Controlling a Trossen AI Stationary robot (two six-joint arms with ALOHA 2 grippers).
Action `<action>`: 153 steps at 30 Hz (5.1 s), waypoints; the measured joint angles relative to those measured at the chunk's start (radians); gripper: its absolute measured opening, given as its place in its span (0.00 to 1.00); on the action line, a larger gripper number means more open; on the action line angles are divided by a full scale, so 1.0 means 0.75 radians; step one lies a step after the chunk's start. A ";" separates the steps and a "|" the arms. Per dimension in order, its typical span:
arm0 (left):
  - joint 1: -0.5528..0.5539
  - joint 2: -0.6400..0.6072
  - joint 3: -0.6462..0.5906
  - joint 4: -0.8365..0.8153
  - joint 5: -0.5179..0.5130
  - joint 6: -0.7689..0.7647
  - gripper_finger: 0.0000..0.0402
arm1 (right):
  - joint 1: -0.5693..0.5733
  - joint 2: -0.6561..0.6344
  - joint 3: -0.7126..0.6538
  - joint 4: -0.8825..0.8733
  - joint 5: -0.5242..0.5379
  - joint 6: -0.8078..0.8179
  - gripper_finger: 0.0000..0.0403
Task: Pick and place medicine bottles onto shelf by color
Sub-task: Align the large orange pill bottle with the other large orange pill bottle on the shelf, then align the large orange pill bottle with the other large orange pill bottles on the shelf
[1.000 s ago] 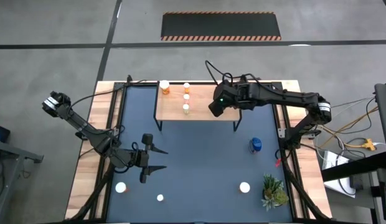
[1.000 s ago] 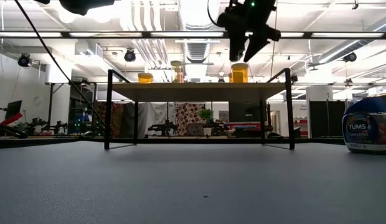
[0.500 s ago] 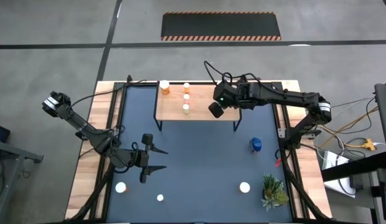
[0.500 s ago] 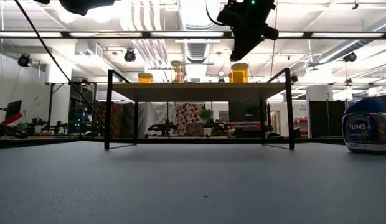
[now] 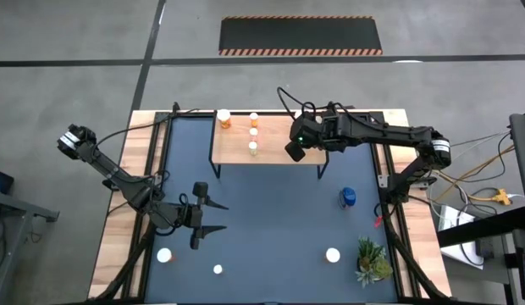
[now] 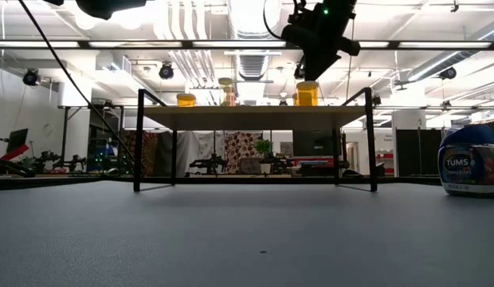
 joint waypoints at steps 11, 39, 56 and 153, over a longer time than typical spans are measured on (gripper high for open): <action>0.000 0.000 0.000 0.000 0.000 0.000 0.60 | -0.001 0.000 -0.004 0.004 0.058 -0.035 0.03; 0.001 0.000 0.000 0.001 -0.001 0.000 0.60 | 0.102 -0.002 0.096 0.005 0.058 -0.071 0.03; 0.001 0.000 0.000 0.004 0.000 0.000 0.60 | 0.579 -0.004 0.056 0.009 0.053 -0.021 0.03; -0.471 0.668 0.513 -1.541 0.910 -2.801 0.60 | 0.913 -0.020 -0.837 1.491 -0.266 -0.707 0.03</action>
